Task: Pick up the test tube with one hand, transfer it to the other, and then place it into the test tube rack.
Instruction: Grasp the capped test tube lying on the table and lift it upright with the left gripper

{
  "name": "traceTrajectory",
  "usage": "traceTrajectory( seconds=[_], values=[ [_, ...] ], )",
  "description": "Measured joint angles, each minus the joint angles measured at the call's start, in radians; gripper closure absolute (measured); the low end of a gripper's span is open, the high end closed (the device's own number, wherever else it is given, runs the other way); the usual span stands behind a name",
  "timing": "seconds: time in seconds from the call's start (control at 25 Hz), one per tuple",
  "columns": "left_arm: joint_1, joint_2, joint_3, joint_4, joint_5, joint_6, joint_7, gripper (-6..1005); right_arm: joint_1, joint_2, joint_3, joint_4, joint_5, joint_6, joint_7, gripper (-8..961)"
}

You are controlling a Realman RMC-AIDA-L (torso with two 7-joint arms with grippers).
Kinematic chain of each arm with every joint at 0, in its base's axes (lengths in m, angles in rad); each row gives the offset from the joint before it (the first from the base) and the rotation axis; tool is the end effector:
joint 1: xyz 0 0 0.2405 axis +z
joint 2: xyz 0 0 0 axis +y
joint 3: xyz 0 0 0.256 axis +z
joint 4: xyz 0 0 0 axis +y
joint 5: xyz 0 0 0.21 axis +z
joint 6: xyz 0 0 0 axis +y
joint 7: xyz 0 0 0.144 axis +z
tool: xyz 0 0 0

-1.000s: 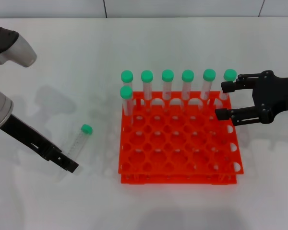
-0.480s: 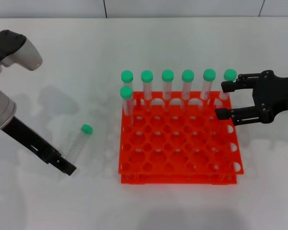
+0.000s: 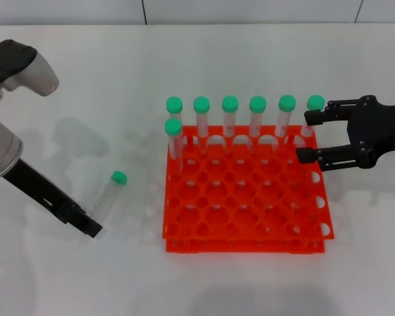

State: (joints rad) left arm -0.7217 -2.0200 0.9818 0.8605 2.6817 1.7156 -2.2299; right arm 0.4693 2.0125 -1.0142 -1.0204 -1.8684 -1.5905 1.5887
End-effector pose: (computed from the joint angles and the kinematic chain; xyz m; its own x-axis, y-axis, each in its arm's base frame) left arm -0.2595 0.3419 0.0165 0.5836 0.7448 -0.3236 0.7260 -0.6570 -0.2032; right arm 0.2171 0.3387 0.0375 0.9085 -0.2036 -0.3650 -0.2763 -0.9478 -0.1589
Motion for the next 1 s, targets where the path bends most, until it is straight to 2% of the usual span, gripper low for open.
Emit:
traceTrajectory(
  seconds=[0.4, 1.0],
  values=[
    [-0.021, -0.001, 0.002, -0.036, 0.024, -0.021, 0.001, 473, 0.000, 0.000, 0.002, 0.002, 0.000, 0.003, -0.009, 199],
    [-0.025, -0.006, 0.026, -0.038, 0.024, -0.023, 0.001, 530, -0.002, 0.000, 0.002, 0.005, 0.001, 0.009, -0.013, 199]
  ],
)
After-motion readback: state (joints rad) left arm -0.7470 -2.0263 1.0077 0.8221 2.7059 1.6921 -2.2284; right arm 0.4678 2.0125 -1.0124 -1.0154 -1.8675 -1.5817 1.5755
